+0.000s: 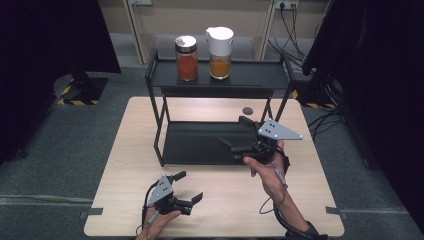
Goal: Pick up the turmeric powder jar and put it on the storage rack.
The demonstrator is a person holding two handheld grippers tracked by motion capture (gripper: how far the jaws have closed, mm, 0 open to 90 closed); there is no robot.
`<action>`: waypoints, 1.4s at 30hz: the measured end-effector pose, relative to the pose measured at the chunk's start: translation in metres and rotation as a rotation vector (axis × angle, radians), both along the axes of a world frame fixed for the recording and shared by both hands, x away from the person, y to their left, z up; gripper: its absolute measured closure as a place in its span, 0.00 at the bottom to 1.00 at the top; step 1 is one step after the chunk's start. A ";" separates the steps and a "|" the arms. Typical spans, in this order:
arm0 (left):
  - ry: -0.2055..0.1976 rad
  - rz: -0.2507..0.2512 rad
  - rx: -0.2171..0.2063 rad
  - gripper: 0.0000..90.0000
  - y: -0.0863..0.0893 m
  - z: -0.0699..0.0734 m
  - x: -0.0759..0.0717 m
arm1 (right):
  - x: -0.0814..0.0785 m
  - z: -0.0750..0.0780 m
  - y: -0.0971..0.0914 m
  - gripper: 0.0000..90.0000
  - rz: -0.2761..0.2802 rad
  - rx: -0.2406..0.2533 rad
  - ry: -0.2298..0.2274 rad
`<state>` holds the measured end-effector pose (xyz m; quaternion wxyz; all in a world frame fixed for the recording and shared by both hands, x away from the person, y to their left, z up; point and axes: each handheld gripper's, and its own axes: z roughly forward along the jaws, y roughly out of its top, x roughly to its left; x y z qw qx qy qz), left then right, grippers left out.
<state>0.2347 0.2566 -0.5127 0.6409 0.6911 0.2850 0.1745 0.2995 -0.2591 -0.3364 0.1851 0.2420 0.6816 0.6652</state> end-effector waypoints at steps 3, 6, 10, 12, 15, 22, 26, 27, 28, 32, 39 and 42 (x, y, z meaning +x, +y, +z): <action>0.000 0.000 0.000 0.02 0.000 0.000 0.000 | -0.004 -0.009 0.000 0.01 -0.003 -0.003 0.002; 0.000 0.000 0.000 0.02 0.000 0.000 0.000 | -0.006 -0.014 0.000 0.01 -0.003 -0.009 0.002; -0.001 0.000 0.000 0.02 0.000 0.000 0.000 | -0.009 -0.021 -0.001 0.01 0.000 -0.016 0.003; 0.000 0.001 -0.001 0.02 0.000 0.000 0.000 | -0.012 -0.026 0.000 0.01 -0.004 -0.027 -0.002; 0.001 0.002 0.000 0.02 0.000 0.000 0.000 | -0.014 -0.033 -0.001 0.01 0.001 -0.026 0.004; -0.004 -0.003 -0.004 0.02 0.000 0.000 0.000 | -0.021 -0.048 -0.002 0.01 -0.009 -0.047 0.003; -0.001 0.001 -0.004 0.02 0.000 0.000 0.000 | -0.027 -0.060 -0.002 0.01 -0.020 -0.054 -0.002; -0.002 0.001 -0.004 0.02 0.000 0.000 0.000 | -0.028 -0.062 -0.002 0.01 -0.023 -0.055 -0.004; -0.002 0.001 -0.004 0.02 0.000 0.000 0.000 | -0.029 -0.064 -0.002 0.01 -0.027 -0.060 -0.011; -0.002 0.001 -0.004 0.02 0.000 -0.001 0.000 | -0.032 -0.072 -0.002 0.01 -0.035 -0.057 -0.010; -0.003 0.004 -0.005 0.02 0.000 -0.001 0.000 | -0.037 -0.084 -0.001 0.01 -0.036 -0.065 -0.001; -0.002 0.005 -0.005 0.02 0.000 -0.001 0.000 | -0.038 -0.088 0.000 0.01 -0.034 -0.071 0.007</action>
